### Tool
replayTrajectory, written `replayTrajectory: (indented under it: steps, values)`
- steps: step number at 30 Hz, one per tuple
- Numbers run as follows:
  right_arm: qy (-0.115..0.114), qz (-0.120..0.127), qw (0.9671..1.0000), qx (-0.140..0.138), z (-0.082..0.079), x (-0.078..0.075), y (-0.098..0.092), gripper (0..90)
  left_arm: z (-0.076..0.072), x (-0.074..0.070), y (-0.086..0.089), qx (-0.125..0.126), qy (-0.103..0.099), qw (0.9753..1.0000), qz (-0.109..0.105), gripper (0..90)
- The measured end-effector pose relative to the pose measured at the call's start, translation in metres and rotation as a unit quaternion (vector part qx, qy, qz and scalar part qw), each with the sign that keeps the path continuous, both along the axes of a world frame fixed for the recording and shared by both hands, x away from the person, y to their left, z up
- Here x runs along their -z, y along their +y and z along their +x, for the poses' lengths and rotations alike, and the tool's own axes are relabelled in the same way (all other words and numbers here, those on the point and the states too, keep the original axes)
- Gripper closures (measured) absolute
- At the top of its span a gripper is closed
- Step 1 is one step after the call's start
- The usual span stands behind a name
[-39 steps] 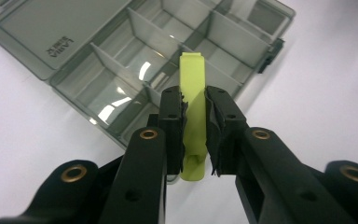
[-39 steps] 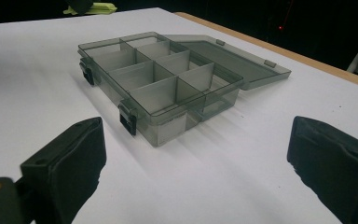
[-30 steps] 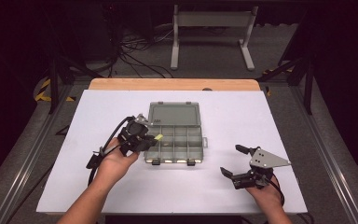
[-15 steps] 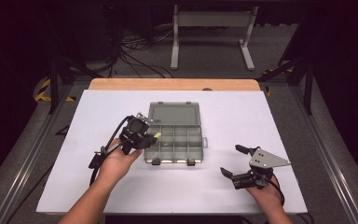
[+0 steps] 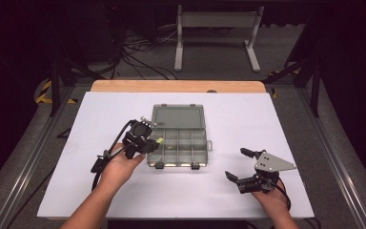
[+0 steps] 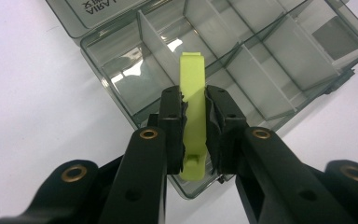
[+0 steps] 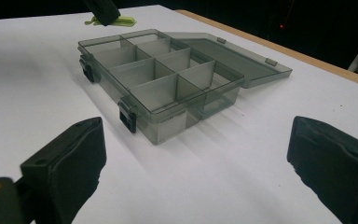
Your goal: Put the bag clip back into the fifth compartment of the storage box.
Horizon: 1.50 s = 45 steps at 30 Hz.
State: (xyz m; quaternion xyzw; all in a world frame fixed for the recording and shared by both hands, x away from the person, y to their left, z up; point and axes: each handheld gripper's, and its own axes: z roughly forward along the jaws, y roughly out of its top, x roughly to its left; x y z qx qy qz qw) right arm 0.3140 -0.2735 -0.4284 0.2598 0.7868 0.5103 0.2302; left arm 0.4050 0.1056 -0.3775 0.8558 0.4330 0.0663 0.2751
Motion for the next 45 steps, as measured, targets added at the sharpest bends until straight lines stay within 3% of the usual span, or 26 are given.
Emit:
replayTrajectory:
  steps: [8, 16, 32, 45]
  values:
    - [0.0, -0.002, 1.0, 0.0, 0.0, 0.0, 0.0, 5.0, -0.001, 0.002, -0.001, -0.007, 0.002, 0.9999, 0.013, 77.8]
    - [0.0, -0.003, 1.0, 0.001, 0.0, 0.0, 0.0, 5.0, 0.001, 0.007, 0.0, -0.011, 0.007, 0.9998, 0.013, 77.8]
    - [0.002, -0.004, 1.0, 0.0, 0.0, 0.001, 0.0, 5.0, 0.001, 0.014, -0.003, -0.006, 0.038, 0.9991, 0.017, 77.7]
    - [0.0, -0.004, 1.0, -0.001, 0.0, 0.001, 0.0, 5.0, 0.003, 0.017, -0.004, -0.007, 0.048, 0.9985, 0.023, 77.5]
